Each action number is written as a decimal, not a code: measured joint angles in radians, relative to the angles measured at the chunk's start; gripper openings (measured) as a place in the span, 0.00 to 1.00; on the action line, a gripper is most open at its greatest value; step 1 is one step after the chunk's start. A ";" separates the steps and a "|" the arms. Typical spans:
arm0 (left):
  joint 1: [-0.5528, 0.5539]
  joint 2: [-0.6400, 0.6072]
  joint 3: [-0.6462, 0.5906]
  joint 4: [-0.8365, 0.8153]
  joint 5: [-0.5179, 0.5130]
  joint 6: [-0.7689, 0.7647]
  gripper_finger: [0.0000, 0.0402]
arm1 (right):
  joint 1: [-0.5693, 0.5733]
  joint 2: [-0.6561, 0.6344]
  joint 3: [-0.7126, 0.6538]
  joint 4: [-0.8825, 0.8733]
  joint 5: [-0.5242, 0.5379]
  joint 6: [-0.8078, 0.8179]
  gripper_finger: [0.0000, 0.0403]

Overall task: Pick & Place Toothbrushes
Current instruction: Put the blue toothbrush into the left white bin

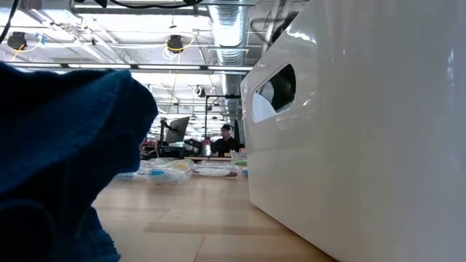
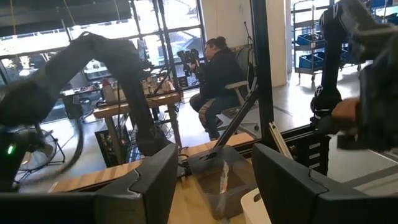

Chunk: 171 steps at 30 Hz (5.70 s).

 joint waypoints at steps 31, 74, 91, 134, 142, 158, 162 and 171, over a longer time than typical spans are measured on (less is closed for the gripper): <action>0.000 0.000 0.000 -0.043 -0.069 -0.009 0.50 | 0.560 -0.575 -0.540 0.787 0.000 0.265 0.00; -0.163 -0.021 0.000 -0.400 -0.290 -0.393 0.50 | 1.042 -0.889 -0.605 0.806 -0.053 0.086 0.00; -0.230 0.231 0.092 -0.617 -0.206 -0.448 0.50 | 0.993 -0.876 -0.605 0.802 -0.053 0.086 0.00; -0.190 0.608 0.286 -1.117 -0.206 -0.235 0.44 | 0.970 -0.875 -0.605 0.781 -0.053 0.089 0.00; -0.190 0.608 0.286 -1.125 -0.212 -0.238 0.15 | 0.970 -0.875 -0.605 0.781 -0.053 0.089 0.00; -0.181 0.543 0.290 -1.197 -0.306 -0.308 0.02 | 0.969 -0.876 -0.605 0.782 -0.053 0.088 0.00; -0.169 0.460 0.291 -1.194 -0.303 -0.337 0.02 | 0.969 -0.876 -0.606 0.783 -0.053 0.088 0.00; -0.167 0.218 0.292 -1.192 -0.245 -0.468 0.02 | 0.969 -0.876 -0.606 0.782 -0.053 0.088 0.00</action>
